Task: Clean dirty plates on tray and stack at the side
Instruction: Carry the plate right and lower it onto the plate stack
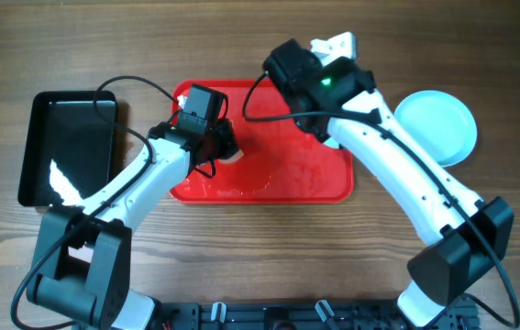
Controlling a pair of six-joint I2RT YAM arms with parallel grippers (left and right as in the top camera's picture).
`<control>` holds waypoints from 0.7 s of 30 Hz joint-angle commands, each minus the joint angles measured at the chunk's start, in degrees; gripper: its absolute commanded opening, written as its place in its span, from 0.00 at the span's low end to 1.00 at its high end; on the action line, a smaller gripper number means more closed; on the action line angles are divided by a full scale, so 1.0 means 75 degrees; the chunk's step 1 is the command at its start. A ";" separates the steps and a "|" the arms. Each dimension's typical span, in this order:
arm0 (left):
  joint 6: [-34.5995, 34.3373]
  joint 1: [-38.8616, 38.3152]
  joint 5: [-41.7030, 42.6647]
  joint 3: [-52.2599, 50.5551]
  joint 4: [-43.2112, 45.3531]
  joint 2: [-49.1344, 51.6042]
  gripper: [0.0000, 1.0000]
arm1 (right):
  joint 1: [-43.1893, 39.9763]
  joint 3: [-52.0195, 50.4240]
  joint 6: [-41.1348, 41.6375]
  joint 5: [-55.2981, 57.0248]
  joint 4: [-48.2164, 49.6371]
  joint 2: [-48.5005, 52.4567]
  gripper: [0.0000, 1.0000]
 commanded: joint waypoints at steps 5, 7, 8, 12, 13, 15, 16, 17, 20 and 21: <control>0.0064 -0.0207 0.0090 0.0032 0.0114 0.0061 0.04 | 0.0848 0.0160 -0.0189 0.2090 -0.0023 -0.0125 0.04; 0.0064 -0.0221 0.0093 0.0032 0.0114 0.0061 0.04 | 0.1102 0.0160 -0.0192 0.2430 0.0052 -0.0125 0.04; 0.0064 -0.0221 0.0090 0.0032 0.0111 0.0061 0.04 | 0.1212 0.0160 -0.0189 0.2579 0.0082 -0.0125 0.04; 0.0067 -0.0221 0.0090 0.0032 0.0108 0.0061 0.04 | 0.1580 0.0160 -0.0198 0.2984 0.0169 -0.0125 0.04; 0.0067 -0.0221 0.0087 0.0032 0.0099 0.0061 0.04 | 0.1649 0.0160 -0.0204 0.3005 0.0189 -0.0125 0.04; 0.0067 -0.0221 0.0087 0.0032 0.0076 0.0061 0.04 | 0.1693 0.0160 -0.0210 0.3028 0.0210 -0.0125 0.04; 0.0067 -0.0221 0.0085 0.0032 0.0067 0.0061 0.04 | 0.1690 0.0160 -0.0207 0.3025 0.0230 -0.0125 0.04; 0.0067 -0.0221 0.0087 0.0032 0.0055 0.0061 0.04 | 0.1690 0.0160 -0.0198 0.3025 0.0242 -0.0122 0.04; 0.0064 -0.0219 0.0082 0.0032 0.0023 0.0061 0.04 | 0.1690 0.0160 -0.0195 0.3016 0.0268 -0.0125 0.04; 0.0064 -0.0219 0.0085 0.0032 0.0015 0.0061 0.04 | 0.1690 0.0160 -0.0198 0.2996 0.0268 -0.0125 0.04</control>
